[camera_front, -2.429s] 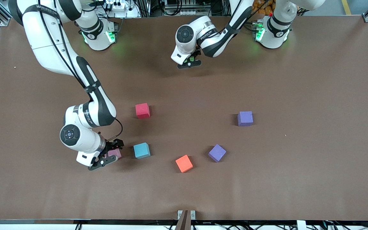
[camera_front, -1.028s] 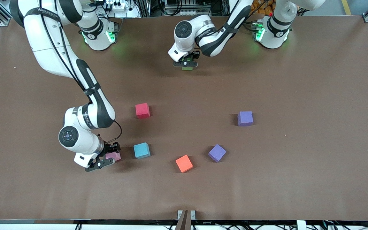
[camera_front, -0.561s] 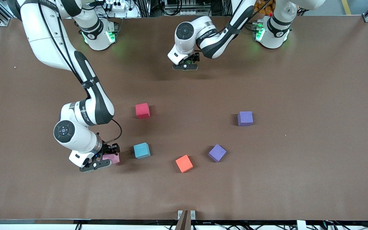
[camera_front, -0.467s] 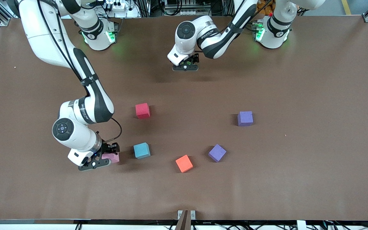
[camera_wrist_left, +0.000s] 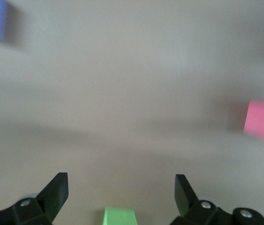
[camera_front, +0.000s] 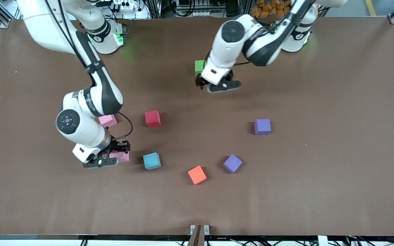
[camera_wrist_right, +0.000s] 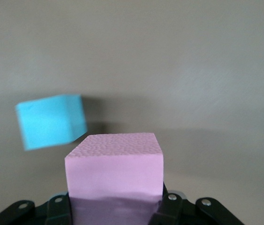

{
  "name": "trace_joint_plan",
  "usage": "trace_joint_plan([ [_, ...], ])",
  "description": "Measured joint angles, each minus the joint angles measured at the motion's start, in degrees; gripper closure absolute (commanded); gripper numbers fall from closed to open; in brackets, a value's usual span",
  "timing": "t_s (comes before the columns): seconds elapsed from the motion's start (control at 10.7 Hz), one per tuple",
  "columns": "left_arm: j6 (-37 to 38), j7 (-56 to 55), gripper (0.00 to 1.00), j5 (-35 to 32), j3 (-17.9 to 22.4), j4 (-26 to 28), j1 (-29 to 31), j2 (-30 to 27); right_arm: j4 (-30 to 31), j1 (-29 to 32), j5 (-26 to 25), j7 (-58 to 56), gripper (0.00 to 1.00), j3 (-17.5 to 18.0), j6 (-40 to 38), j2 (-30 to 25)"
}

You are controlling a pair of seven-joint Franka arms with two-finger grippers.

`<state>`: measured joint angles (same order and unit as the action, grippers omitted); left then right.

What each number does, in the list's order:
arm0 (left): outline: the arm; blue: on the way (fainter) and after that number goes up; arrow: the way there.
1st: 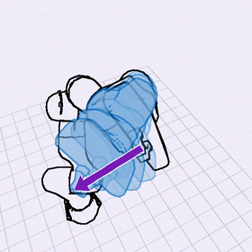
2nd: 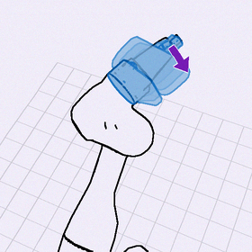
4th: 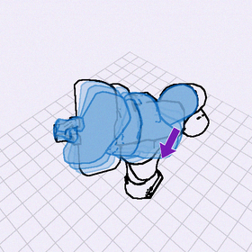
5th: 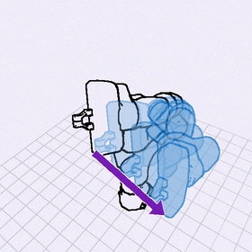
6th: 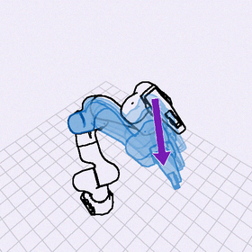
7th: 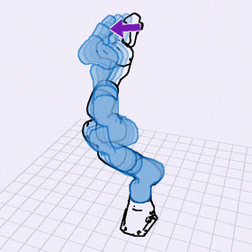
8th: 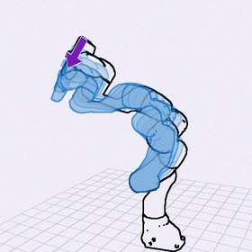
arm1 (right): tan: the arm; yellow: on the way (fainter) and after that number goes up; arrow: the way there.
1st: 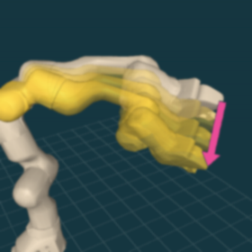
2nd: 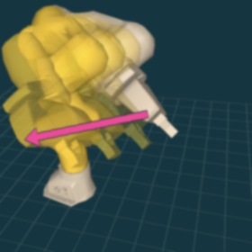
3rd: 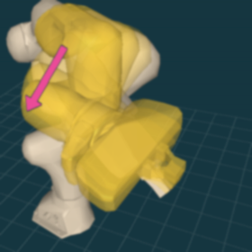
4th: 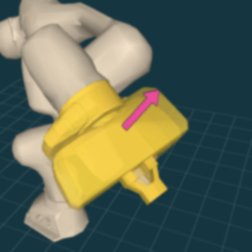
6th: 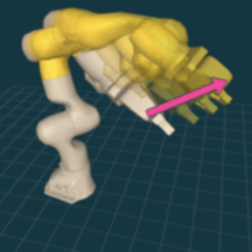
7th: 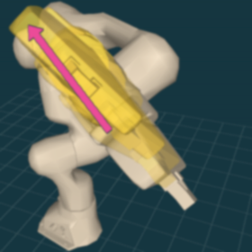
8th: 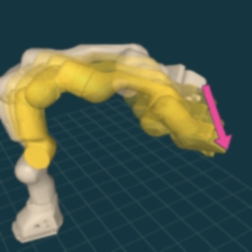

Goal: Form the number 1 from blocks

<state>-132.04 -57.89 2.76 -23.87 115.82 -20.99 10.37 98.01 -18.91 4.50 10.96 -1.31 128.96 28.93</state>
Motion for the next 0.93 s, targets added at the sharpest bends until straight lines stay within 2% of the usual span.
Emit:
trace_joint_plan([
  [0.19, 0.58, 7.22, 0.00, -0.03, 2.39, -0.91, 6.00, -2.00, 3.44, -7.83, 0.12, 10.46, 0.50, 0.06, -0.25, -2.10],
  [0.47, 2.31, 17.30, 0.00, -0.08, 5.18, -3.00, 12.95, -2.05, 5.51, -21.39, 0.14, 26.71, 0.50, 0.16, -1.26, -3.08],
  [0.75, 2.65, 27.66, 0.00, -0.43, 11.21, -3.17, 14.39, -1.58, 6.82, -32.12, 0.17, 36.56, 0.52, 0.17, -0.24, -2.71],
  [0.93, 2.65, 31.21, 0.00, -4.29, 14.04, -3.46, 14.58, -0.45, 7.84, -37.59, 0.17, 42.34, 0.52, 0.17, 0.93, -2.40],
])
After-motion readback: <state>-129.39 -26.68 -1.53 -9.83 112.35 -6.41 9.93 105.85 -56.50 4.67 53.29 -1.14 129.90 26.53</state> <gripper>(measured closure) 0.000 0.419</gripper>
